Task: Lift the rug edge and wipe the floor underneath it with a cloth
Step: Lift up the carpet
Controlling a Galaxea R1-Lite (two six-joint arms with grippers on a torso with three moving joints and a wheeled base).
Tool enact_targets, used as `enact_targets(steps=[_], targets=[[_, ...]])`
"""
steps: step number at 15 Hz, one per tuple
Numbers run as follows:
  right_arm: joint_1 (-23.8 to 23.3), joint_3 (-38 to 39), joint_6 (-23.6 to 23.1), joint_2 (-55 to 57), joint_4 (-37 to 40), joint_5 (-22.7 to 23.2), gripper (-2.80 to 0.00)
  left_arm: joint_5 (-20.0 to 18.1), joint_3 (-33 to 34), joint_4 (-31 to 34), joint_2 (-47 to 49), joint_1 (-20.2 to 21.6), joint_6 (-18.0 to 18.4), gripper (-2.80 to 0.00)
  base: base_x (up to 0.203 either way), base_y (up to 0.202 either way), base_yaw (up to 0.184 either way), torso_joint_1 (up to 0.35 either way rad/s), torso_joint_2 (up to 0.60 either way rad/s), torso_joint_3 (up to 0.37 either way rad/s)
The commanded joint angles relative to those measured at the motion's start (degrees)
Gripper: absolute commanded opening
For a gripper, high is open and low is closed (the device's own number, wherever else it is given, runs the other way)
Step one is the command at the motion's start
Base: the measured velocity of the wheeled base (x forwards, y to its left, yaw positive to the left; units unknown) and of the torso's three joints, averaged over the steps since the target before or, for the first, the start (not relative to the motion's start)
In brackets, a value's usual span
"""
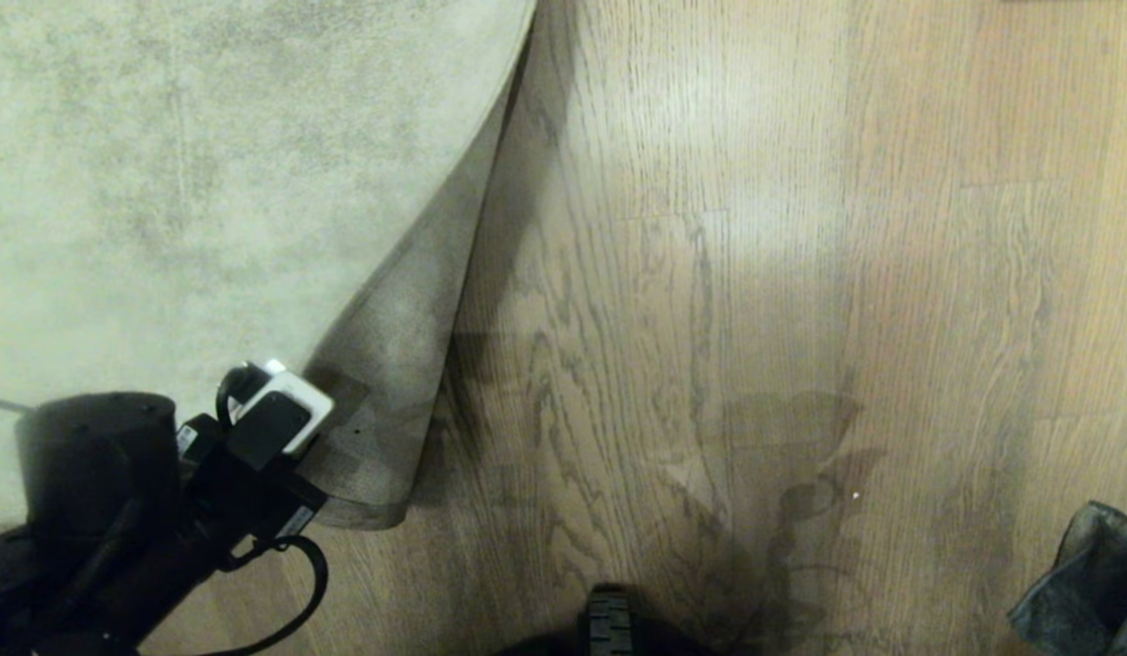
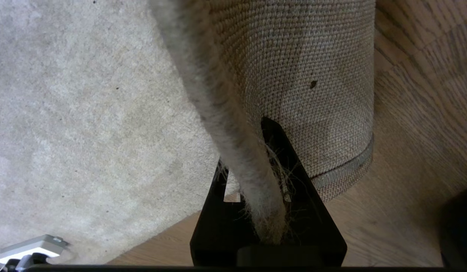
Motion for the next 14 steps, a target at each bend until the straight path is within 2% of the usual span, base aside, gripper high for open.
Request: enact_targets(steps=[1, 3, 9, 14], targets=[[0.04, -0.01, -0.05, -0.02, -0.06, 0.00, -2.80, 0.17, -0.16, -0.30, 0.19, 0.06, 0.28, -2.80, 0.000, 0.000, 0.000, 0.000, 0.00, 0.000], [-0.02, -0.01, -0.05, 0.05, -0.02, 0.00, -2.80, 0.31, -0.05, -0.30, 0.06, 0.08, 0.19, -2.80, 0.000, 0.000, 0.000, 0.000, 0.00, 0.000], [0.02, -0.01, -0.05, -0.02, 0.01, 0.00, -2.80, 0.38, -1.31, -0.31, -0.31, 0.43, -3.38, -2.80, 0.000, 0.000, 0.000, 0.000, 0.00, 0.000], [-0.02, -0.01, -0.05, -0.02, 0.00, 0.00, -2.80, 0.08, -1.07, -0.30, -0.42, 0.52, -3.94, -2.80, 0.000, 0.000, 0.000, 0.000, 0.00, 0.000]])
